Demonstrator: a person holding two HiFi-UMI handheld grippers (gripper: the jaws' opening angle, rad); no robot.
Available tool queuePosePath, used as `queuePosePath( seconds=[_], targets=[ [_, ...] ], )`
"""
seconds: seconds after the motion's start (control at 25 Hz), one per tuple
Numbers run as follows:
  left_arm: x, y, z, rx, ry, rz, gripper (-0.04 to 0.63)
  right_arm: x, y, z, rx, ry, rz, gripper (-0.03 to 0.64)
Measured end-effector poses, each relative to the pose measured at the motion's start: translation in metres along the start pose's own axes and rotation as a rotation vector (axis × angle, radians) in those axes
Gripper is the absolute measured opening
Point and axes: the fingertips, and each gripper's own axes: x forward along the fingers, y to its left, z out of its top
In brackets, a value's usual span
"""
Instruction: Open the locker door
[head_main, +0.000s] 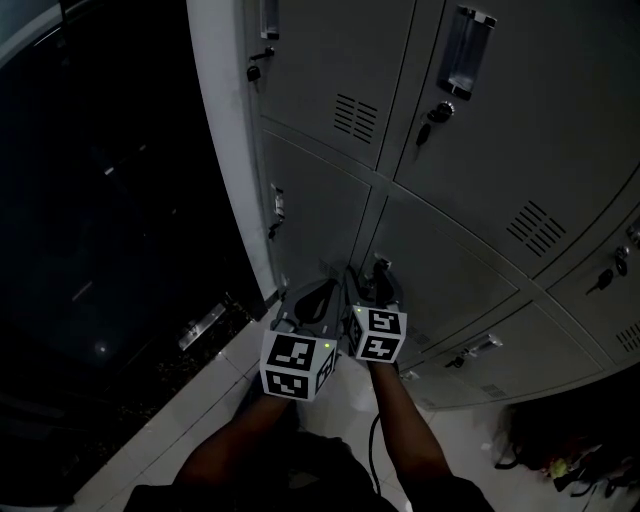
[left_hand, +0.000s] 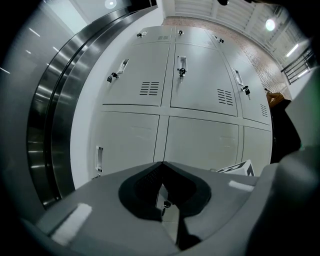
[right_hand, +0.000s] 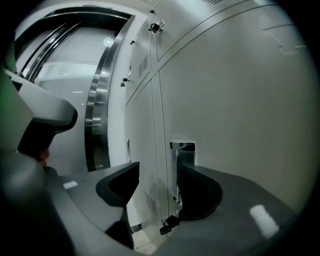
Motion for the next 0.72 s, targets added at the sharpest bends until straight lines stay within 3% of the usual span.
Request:
queuePosePath(
  seconds=[0.36, 0.72],
  targets=[
    [-0.012, 0.003, 0.004, -0.019, 0.017, 0.009, 0.005, -0.012, 0.002, -0.004, 0.012, 0.035, -0.033, 0.148],
    [-0.025, -0.006, 0.01, -0.032, 0.022, 0.005, 0.005, -0.034, 0.024, -0.005, 0.013, 0.066, 0.008, 0.116]
  ],
)
